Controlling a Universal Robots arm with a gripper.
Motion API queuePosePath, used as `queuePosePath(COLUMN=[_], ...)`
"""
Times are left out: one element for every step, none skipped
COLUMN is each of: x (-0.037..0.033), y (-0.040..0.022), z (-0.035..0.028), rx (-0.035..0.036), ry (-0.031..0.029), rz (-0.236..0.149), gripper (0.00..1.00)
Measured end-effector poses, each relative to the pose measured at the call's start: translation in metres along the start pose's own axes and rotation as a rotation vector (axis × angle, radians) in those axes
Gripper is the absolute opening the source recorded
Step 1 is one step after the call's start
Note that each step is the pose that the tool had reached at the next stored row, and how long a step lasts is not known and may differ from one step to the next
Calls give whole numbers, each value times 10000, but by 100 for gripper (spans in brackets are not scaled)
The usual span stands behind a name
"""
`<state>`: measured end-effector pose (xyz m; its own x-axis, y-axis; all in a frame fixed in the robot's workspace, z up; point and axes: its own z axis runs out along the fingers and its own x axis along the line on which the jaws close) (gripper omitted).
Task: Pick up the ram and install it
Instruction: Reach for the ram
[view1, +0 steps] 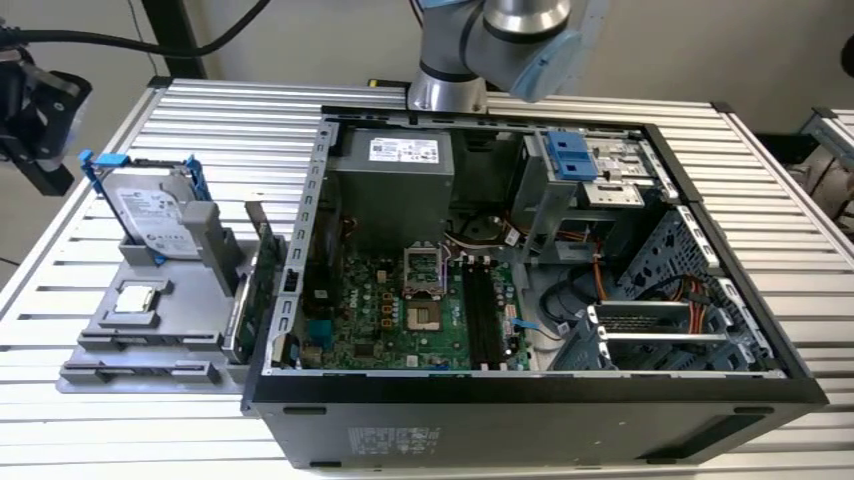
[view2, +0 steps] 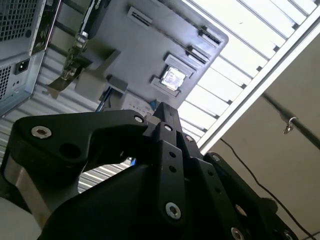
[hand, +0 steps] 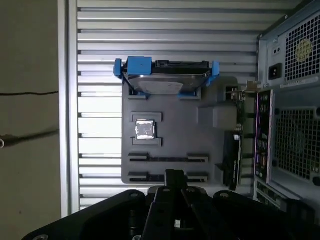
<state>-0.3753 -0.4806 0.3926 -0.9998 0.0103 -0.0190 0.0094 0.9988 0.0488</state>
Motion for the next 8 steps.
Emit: queuePosePath(x=[0,0,-1,-1,-1,-1,-2,-2], y=[-32,-65,-94,-123,-154,-185,-216,-247], z=[-2,-3,-4,-5,-7,-9,-10,-11], rx=[1,0,0,0,0,0,1,-1], ry=[0,0,0,0,0,0,0,0], rz=[0,-1,-1,-1,0,-1,0,0], gripper=[0,0,0,0,0,0,0,0])
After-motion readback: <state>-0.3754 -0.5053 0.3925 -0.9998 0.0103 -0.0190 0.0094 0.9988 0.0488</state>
